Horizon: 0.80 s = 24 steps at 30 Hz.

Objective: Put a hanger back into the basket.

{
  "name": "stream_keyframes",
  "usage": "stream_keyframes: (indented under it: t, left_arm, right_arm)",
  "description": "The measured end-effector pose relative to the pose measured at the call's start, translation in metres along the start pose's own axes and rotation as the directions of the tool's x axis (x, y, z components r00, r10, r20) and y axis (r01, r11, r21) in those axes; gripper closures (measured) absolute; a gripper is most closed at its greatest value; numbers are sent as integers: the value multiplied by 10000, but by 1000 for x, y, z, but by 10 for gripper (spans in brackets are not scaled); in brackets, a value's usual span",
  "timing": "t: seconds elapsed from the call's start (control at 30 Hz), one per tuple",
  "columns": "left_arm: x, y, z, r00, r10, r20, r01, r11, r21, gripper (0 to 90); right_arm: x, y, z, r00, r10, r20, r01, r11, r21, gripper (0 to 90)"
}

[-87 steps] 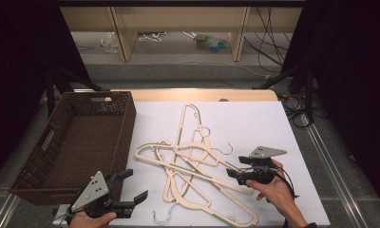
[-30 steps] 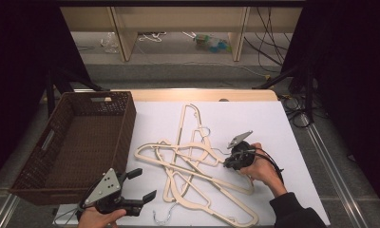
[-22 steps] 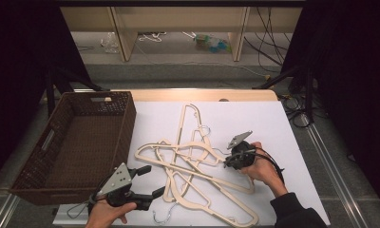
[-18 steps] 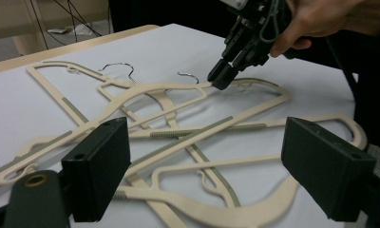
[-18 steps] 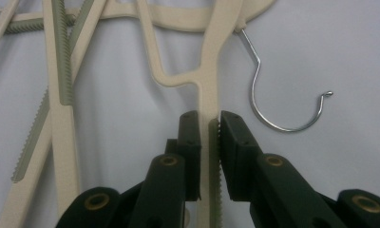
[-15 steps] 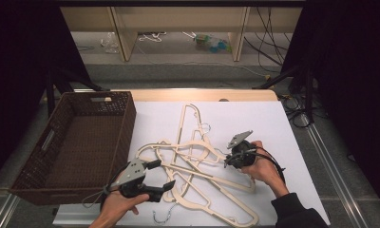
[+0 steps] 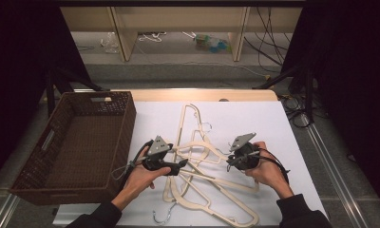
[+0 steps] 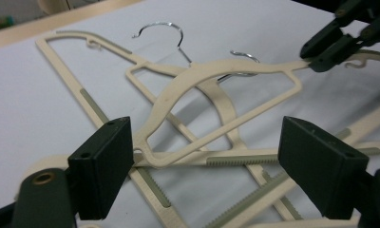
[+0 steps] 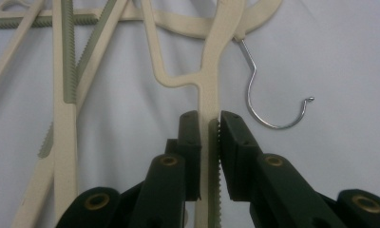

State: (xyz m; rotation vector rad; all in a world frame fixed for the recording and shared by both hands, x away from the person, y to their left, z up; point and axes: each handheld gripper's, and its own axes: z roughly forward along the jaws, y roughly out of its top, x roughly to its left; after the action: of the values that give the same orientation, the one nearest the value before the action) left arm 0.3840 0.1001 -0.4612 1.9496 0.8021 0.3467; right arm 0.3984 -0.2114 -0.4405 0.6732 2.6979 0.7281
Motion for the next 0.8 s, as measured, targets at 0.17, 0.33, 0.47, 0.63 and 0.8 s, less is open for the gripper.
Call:
stream_keyframes:
  t: [0.17,0.33,0.47,0.63,0.8]
  left_arm:
    - [12,4,17,9998,-147,-150,156,9980,610,209]
    - [20,8,23,9999,22,-155,-7,9952,982,216]
    - [28,11,30,9995,189,-251,-158,9929,1182,237]
    - [33,12,37,9991,394,-154,-364,9862,1614,269]
    - [35,15,45,9977,649,171,-669,9820,1767,373]
  right_arm:
    - [2,0,-4,9998,-164,66,164,9998,-73,794]
    - [4,1,-9,9998,-178,46,179,9998,-78,794]
    - [6,2,-12,9996,-250,87,251,9996,-128,794]
    - [8,3,-16,9995,-300,28,300,9995,-123,794]
    - [8,3,-17,9986,-502,159,506,9984,-261,794]
